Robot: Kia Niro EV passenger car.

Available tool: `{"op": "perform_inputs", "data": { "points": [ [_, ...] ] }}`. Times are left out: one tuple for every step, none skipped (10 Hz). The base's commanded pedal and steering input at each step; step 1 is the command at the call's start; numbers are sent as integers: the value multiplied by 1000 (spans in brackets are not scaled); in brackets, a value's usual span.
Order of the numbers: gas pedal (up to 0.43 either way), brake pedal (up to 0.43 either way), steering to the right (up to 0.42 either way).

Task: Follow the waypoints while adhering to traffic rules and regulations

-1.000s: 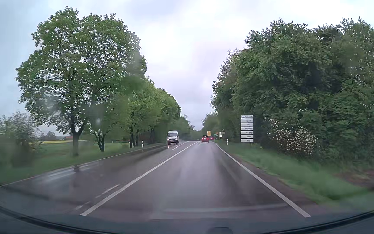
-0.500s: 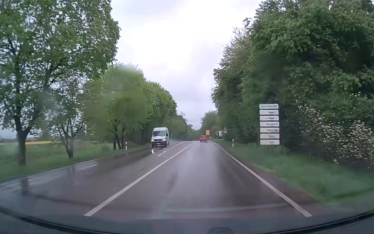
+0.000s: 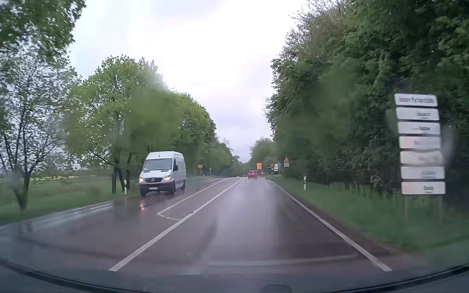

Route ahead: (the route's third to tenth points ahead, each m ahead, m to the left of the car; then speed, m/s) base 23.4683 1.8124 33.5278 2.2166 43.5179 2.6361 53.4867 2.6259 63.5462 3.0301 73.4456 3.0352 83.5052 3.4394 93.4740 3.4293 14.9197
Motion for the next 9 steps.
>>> {"op": "perform_inputs", "data": {
  "points": [
    [87, 0, 3],
    [87, 0, 3],
    [87, 0, 3],
    [87, 0, 3],
    [87, 0, 3],
    [79, 0, 2],
    [79, 0, 2],
    [79, 0, 1],
    [79, 0, 0]
  ]
}}
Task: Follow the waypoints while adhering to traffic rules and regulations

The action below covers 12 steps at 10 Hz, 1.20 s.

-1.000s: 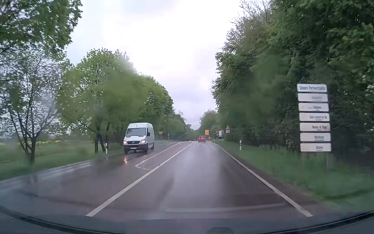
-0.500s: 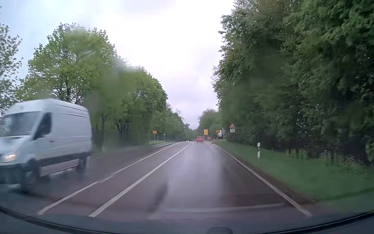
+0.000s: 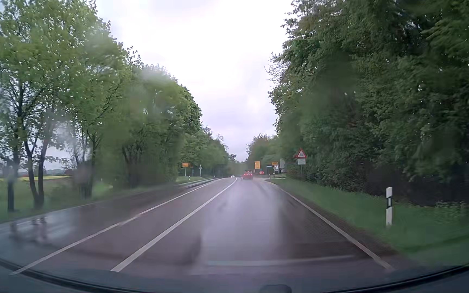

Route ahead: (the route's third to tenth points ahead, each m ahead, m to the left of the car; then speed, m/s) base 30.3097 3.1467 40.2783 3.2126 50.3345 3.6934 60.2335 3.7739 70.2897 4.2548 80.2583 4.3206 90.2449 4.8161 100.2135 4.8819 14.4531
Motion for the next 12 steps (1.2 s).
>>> {"op": "perform_inputs", "data": {
  "points": [
    [79, 0, -2],
    [79, 0, -4],
    [79, 0, -6],
    [79, 0, -6],
    [79, 0, -5],
    [79, 0, -5],
    [79, 0, -5],
    [79, 0, -5],
    [79, 0, -5],
    [79, 0, -5],
    [87, 0, -5],
    [98, 0, -5]
  ]
}}
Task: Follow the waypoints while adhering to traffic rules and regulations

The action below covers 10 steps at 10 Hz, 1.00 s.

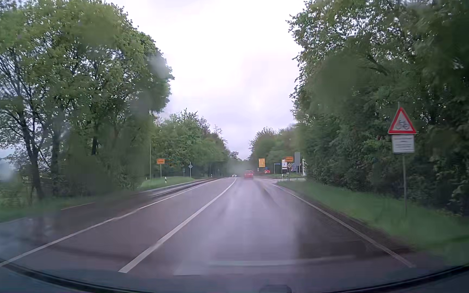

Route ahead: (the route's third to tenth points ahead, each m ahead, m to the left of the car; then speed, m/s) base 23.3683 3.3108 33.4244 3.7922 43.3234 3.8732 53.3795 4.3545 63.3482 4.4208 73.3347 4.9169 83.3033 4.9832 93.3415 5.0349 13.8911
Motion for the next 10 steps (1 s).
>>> {"op": "perform_inputs", "data": {
  "points": [
    [110, 0, -5],
    [118, 0, -5],
    [130, 0, -5],
    [138, 0, -5],
    [138, 0, -5],
    [110, 0, -5],
    [0, 0, -5],
    [0, 0, -4],
    [0, 0, -5],
    [0, 0, -4]
  ]
}}
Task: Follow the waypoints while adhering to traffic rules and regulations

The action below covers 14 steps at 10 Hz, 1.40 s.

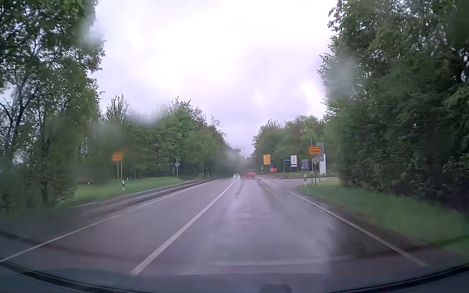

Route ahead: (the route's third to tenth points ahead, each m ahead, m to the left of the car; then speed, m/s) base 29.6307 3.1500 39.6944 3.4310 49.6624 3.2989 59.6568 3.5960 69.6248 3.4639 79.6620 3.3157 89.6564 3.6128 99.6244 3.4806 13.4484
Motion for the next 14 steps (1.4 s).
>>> {"op": "perform_inputs", "data": {
  "points": [
    [0, 0, -4],
    [0, 0, -3],
    [67, 0, -4],
    [87, 0, -3],
    [87, 0, -3],
    [87, 0, -3],
    [118, 0, -3],
    [130, 0, -4],
    [130, 0, -4],
    [130, 0, -4],
    [130, 0, -4],
    [130, 0, -4],
    [130, 0, -4],
    [130, 0, -4]
  ]
}}
